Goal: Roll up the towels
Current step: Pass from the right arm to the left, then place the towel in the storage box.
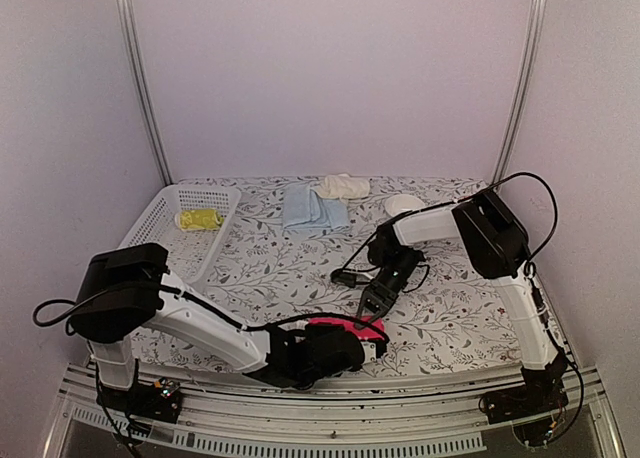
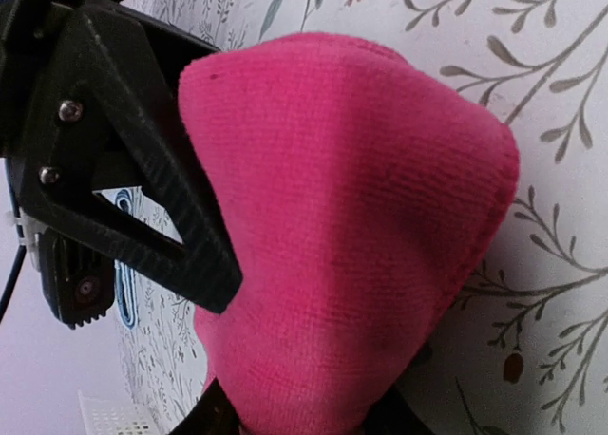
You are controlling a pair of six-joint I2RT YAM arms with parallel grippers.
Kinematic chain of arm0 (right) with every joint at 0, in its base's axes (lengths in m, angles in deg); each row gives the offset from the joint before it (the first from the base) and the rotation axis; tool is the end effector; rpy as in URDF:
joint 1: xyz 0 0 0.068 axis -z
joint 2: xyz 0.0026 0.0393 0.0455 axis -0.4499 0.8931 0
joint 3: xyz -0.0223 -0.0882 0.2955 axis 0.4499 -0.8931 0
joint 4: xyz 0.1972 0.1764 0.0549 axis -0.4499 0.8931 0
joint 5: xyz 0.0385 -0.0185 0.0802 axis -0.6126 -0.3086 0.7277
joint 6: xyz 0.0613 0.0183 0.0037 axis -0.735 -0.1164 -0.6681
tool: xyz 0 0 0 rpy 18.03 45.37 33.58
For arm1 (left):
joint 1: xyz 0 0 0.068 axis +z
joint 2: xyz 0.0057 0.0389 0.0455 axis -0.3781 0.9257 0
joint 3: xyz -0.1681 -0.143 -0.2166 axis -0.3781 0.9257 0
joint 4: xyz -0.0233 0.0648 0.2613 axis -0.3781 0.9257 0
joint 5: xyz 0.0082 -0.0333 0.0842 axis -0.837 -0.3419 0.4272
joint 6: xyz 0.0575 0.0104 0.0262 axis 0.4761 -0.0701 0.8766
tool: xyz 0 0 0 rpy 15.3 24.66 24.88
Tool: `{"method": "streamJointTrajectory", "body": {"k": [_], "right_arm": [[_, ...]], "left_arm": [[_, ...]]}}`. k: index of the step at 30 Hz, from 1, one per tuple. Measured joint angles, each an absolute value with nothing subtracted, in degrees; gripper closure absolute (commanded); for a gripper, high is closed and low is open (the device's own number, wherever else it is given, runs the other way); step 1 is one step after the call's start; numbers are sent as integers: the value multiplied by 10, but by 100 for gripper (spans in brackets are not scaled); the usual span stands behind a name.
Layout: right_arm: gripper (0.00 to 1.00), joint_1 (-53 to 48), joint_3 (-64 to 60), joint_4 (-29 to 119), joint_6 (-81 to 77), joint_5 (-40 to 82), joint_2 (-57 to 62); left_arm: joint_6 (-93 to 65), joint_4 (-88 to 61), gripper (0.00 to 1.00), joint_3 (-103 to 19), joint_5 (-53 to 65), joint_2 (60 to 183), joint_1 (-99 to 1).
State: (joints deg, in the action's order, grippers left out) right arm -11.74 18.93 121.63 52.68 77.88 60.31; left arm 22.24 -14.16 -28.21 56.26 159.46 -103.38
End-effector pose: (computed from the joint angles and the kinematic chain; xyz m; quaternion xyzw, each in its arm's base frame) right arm 0.3070 0.3016 0.1013 0.4576 -0.6897 -0.5336 0.1739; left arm 0.0946 -0.3926 0.1277 0.6353 0.6247 0.1572 0.4258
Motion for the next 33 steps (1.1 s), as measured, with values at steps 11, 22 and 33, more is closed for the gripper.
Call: {"method": "streamJointTrajectory", "body": {"k": [11,22,33], "right_arm": [[27,-72,186,1210,527,710,487],[1,60,168,1182,522,665,369],[1,54,87,1130,525,688,343]], "left_arm": [[256,-208,100,-229,534,1512,-978],[325,-230,100,-163,537,1368,-907],[435,-226,100,-69,420,1126,-730]]}}
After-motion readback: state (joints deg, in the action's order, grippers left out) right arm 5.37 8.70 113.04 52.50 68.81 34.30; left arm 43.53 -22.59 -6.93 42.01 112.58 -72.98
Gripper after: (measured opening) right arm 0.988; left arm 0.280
